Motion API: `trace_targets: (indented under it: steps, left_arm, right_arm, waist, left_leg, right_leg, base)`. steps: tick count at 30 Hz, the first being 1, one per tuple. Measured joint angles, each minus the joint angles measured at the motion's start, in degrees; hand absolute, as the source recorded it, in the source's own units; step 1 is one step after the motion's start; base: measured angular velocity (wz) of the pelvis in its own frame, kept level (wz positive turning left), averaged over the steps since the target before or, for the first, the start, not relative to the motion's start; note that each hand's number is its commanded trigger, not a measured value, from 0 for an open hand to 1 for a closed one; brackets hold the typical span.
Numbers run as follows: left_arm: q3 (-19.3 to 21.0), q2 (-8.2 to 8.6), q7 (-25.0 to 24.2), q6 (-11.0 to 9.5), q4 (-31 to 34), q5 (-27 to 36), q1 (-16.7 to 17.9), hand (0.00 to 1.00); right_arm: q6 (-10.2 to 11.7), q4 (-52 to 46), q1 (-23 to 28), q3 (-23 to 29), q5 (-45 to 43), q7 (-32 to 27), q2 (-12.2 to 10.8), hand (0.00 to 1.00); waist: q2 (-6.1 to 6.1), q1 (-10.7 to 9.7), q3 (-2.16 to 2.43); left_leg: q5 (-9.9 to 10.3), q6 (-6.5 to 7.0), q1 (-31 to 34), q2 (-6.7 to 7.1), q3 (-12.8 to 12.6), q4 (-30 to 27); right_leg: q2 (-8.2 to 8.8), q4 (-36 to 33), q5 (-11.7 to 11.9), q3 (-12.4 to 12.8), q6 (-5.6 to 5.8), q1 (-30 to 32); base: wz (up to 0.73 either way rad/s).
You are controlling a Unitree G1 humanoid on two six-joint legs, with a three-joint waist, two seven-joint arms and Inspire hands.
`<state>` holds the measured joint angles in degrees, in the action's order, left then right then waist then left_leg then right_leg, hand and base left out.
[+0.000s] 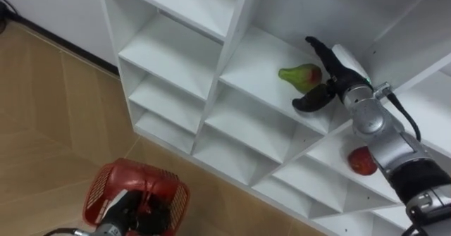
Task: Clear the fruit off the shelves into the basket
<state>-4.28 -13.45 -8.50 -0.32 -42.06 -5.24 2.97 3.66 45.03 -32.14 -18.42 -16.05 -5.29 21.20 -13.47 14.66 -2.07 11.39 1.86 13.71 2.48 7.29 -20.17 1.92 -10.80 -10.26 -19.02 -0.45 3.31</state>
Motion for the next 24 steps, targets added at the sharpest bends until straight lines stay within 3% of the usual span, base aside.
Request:
trace_targets:
  steps: [15, 24]
  left_arm:
    - [-0.4, 0.22, -0.5, 0.1, -2.4, 0.0, -1.0, 1.00]
    - [-0.4, 0.30, -0.4, 0.1, -2.4, 0.0, -0.9, 1.00]
  right_arm:
    - [0.4, 2.6, -1.7, 0.0, 0.0, -1.4, 0.0, 0.00]
    - [0.0, 4.1, -2.8, 1.1, 0.2, 1.2, 0.0, 0.00]
  waist:
    - [0.03, 0.1, -0.05]
    - [0.60, -0.1, -0.47]
  left_leg:
    - [-0.3, 0.04, 1.1, 0.05, 0.3, 0.4]
    - [-0.4, -0.02, 1.8, 0.18, 0.8, -0.1]
  right_leg:
    - [0.14, -1.0, 0.0, 0.3, -0.04, 1.6]
    - [0.06, -1.0, 0.1, 0.0, -0.18, 1.9]
  base:
    - [0.00]
    - [0.02]
